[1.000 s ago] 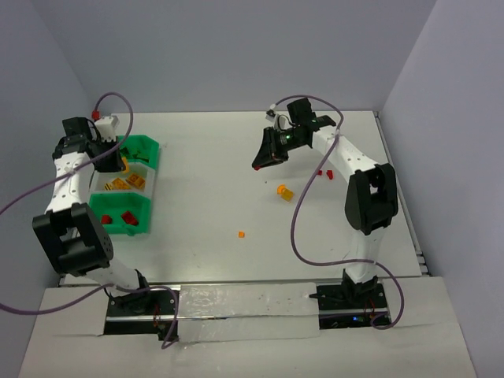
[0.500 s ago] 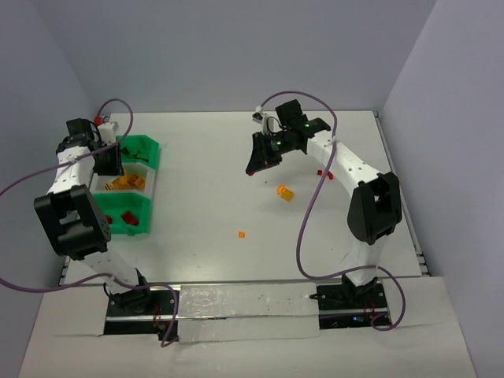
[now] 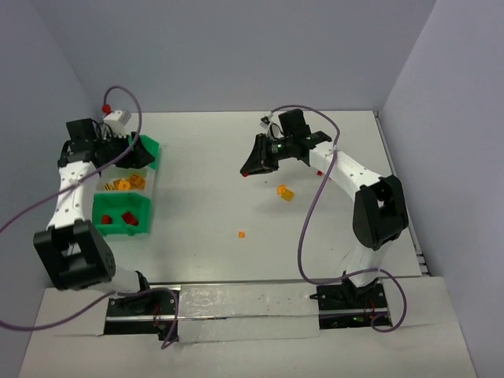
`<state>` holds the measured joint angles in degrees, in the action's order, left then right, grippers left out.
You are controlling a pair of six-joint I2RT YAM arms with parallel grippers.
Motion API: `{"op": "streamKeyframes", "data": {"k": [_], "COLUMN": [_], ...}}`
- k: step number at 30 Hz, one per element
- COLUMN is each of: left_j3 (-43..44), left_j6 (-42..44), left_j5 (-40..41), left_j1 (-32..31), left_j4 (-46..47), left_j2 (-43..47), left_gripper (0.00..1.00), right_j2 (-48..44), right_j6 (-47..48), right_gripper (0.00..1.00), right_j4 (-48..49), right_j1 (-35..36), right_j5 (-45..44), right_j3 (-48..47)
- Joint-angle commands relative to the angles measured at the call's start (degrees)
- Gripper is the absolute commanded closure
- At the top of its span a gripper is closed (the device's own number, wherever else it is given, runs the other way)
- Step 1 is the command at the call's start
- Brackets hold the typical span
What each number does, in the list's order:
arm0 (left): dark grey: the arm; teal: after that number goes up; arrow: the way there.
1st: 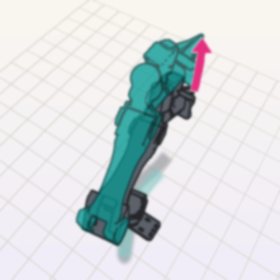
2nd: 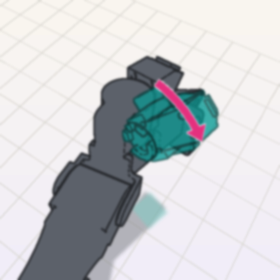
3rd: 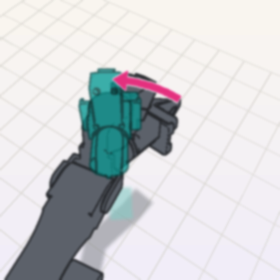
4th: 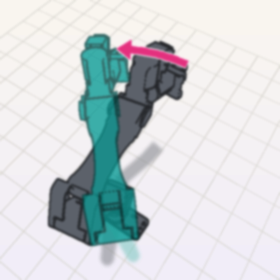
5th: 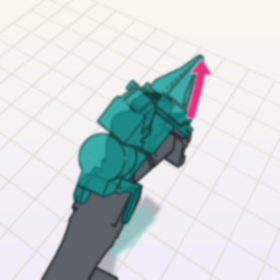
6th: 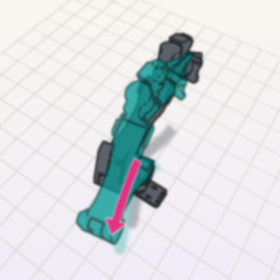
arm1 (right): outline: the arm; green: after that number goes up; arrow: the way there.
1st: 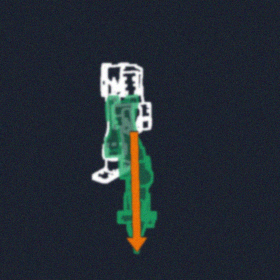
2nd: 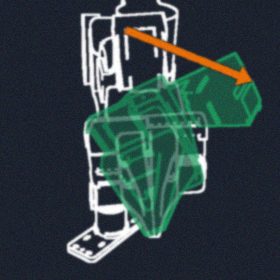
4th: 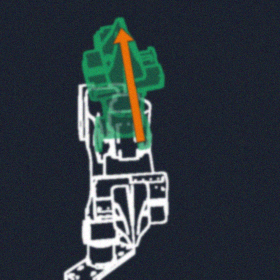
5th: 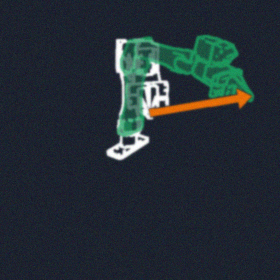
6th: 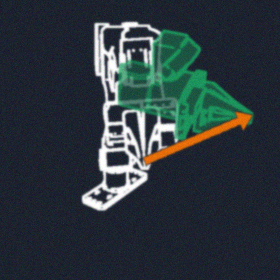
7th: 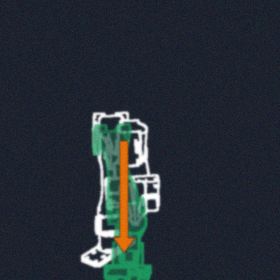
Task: Sort the legos into containers by color
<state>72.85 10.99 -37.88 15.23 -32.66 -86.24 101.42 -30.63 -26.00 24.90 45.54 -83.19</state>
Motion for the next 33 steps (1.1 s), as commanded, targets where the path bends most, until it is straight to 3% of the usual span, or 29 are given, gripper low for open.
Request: {"op": "streamKeyframes", "data": {"k": [1,3,6,14,26,33], "left_j3": [-6.9,-10.3,-11.5,-9.7,-4.7,-1.8], "left_j6": [-10.2,-16.8,-24.3,-39.0,-43.7,-43.3], "left_j5": [-5.1,1.7,7.2,10.5,22.1,27.0], "left_j1": [-12.9,-22.7,-29.1,-34.4,-45.2,-47.6], "left_j4": [15.0,20.9,22.5,29.4,31.8,32.1], "left_j2": [11.1,14.5,13.6,8.7,-0.7,-4.4], "left_gripper": [0.31,0.31,0.30,0.18,0.29,0.33], "right_j2": [-0.6,-1.4,-3.8,-3.1,-2.4,-2.0], "right_j6": [-23.8,-28.8,-33.4,-40.6,-44.1,-47.9], "right_gripper": [1.00,1.00,1.00,1.00,1.00,1.00], "right_j4": [6.8,4.9,5.1,2.9,1.1,4.3], "right_j1": [-1.4,-1.3,-1.3,-1.1,-0.8,-0.8], "right_j5": [-4.3,-8.4,-13.8,-16.8,-17.7,-14.2], "right_j3": [1.0,1.4,2.6,-0.2,-1.6,1.2]}}
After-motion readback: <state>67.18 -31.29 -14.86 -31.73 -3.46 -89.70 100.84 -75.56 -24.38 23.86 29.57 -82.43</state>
